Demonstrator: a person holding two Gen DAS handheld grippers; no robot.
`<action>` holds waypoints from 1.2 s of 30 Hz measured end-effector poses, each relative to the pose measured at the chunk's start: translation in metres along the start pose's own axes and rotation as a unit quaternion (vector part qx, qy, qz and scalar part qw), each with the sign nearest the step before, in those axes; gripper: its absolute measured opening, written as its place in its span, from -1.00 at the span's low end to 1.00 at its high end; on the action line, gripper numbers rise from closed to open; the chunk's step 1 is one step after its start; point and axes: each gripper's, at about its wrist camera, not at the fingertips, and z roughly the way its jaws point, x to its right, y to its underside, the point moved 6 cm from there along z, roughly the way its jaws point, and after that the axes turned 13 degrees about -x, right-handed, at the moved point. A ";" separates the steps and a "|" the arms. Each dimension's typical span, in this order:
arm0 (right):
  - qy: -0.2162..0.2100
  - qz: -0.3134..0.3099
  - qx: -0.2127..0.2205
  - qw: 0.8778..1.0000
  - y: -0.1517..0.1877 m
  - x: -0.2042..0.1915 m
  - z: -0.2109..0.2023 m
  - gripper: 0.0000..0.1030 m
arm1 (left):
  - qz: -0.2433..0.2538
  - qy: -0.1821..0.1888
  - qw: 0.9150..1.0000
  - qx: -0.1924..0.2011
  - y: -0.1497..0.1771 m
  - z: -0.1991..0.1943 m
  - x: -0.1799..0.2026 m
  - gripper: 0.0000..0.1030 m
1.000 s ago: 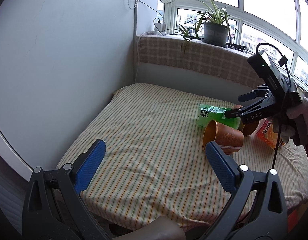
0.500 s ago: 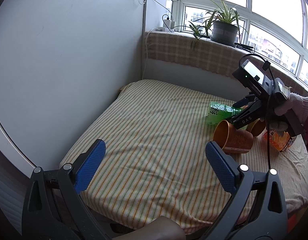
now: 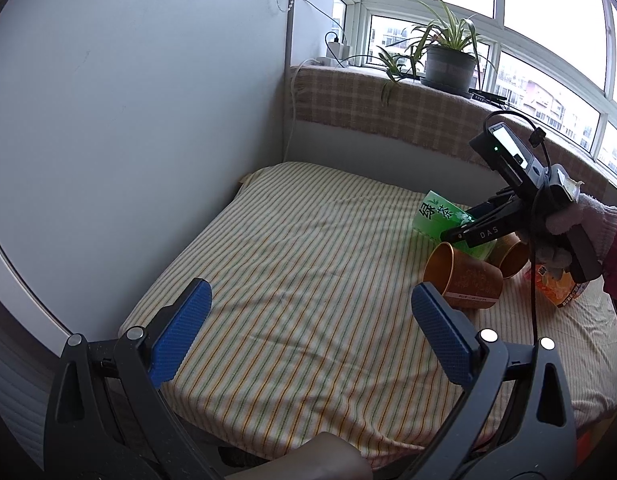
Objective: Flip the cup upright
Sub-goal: 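Lift the green bottle with the right gripper toward the left gripper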
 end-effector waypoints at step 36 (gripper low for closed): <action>-0.194 0.402 0.159 0.881 0.222 -0.019 -0.062 0.16 | 0.076 0.091 0.992 -0.029 0.019 -0.008 0.089 0.98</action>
